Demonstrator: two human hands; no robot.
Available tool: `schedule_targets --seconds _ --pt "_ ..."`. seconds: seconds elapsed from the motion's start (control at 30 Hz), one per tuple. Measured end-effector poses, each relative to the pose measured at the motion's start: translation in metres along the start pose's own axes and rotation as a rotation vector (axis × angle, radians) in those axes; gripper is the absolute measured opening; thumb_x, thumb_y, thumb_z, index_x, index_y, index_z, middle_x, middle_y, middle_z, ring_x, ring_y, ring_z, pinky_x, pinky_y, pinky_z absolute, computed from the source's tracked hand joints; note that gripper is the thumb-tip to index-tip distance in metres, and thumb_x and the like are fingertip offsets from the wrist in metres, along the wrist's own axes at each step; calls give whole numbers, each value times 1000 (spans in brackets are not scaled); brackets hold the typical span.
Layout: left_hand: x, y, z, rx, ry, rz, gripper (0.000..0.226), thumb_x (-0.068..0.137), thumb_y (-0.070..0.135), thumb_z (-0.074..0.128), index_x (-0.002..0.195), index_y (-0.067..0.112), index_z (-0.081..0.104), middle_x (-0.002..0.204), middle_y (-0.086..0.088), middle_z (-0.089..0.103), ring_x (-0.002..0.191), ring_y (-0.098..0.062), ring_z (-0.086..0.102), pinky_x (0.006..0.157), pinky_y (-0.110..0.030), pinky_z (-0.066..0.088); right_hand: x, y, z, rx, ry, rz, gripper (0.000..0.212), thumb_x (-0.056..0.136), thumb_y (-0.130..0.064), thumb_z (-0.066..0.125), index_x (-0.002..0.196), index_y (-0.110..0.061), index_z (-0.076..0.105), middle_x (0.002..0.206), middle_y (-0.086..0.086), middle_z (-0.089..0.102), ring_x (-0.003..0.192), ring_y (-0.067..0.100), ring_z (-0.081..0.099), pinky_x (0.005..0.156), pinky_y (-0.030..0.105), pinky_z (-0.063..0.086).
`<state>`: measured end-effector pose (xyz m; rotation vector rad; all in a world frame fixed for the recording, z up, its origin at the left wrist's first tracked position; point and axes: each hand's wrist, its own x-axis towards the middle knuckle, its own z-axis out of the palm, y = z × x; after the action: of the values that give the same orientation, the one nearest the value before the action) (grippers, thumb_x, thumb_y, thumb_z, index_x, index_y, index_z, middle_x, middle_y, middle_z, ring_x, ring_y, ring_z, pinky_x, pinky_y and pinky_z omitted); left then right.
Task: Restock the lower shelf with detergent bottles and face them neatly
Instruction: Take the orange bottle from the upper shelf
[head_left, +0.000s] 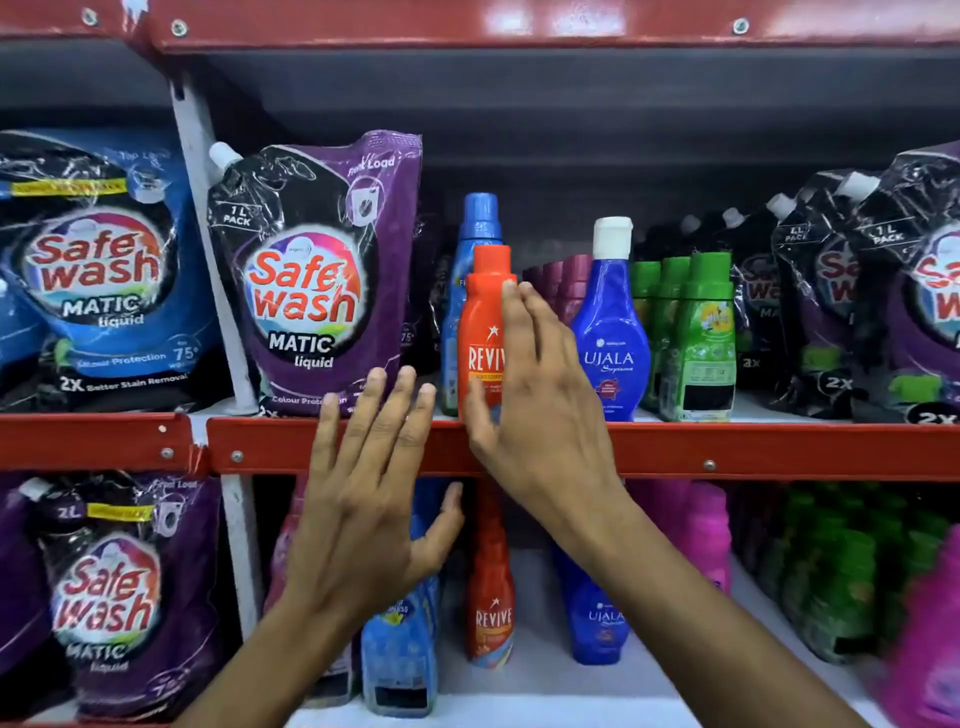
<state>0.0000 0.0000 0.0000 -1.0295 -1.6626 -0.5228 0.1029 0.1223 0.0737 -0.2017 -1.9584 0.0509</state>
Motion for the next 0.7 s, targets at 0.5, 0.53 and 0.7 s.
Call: schedule_targets --seconds 0.5,0.53,0.7 --pt "-17 -7 27 48 -11 -4 82 85 40 62 155 9 32 158 -9 42 154 -30 27 127 -59 19 22 5 14 128 143 220 81 77 -43 77 145 -15 41 133 6 57 111 29 63 90 42 53" --pt "-17 -7 28 52 5 -11 82 85 40 62 155 9 32 157 -10 42 153 -30 28 127 -59 19 21 4 9 153 186 217 81 78 -42 77 145 -14 42 133 5 57 112 26 63 91 40 52" --pt "-17 -6 30 27 39 -16 83 84 40 63 155 9 32 155 -11 43 152 -32 30 127 -60 18 3 2 -30 253 381 99 81 76 -42 82 140 -4 49 130 5 63 114 13 60 97 16 43"
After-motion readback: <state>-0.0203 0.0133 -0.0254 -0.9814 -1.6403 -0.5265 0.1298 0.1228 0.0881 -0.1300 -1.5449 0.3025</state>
